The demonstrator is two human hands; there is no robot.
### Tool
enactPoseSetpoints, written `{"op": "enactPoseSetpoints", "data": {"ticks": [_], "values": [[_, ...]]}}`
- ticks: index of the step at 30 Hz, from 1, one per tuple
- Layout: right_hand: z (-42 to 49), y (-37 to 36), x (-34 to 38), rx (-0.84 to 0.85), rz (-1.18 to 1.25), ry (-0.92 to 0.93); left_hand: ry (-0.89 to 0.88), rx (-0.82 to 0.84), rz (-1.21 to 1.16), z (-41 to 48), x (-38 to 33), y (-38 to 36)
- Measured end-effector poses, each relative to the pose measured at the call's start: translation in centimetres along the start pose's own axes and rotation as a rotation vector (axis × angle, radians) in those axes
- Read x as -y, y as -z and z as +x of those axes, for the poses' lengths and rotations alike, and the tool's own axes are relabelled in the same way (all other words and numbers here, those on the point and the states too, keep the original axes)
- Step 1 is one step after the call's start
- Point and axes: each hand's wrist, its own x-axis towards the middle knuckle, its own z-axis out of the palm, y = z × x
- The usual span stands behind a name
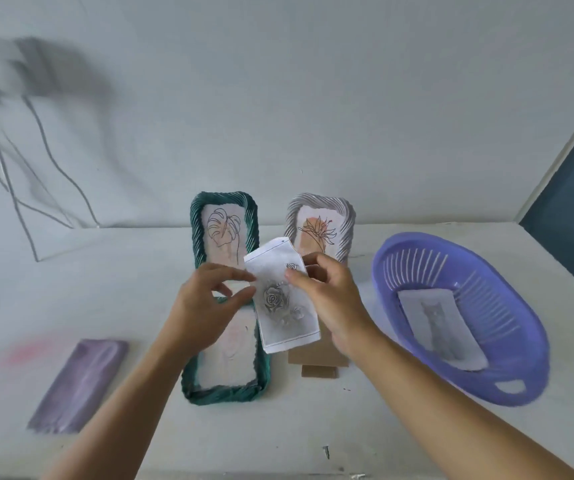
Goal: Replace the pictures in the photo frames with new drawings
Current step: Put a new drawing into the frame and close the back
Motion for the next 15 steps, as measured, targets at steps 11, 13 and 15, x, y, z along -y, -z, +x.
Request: {"op": "enactPoseSetpoints", "data": {"ticks": [11, 13, 15], "values": [[-2.3, -8.7, -1.6, 0.165, -0.286, 0.231, 0.069, 0.184, -0.448, -2.9, 1.5, 4.5], [-2.4, -9.3, -1.5, 0.181, -0.332, 0.286, 0.123, 0.136, -0.538, -2.6, 2.2, 5.1], [-2.1, -9.5, -1.6, 0.2, -0.387, 0.277, 0.162, 0.111, -0.585, -2.1, 3.4, 5.4]]}}
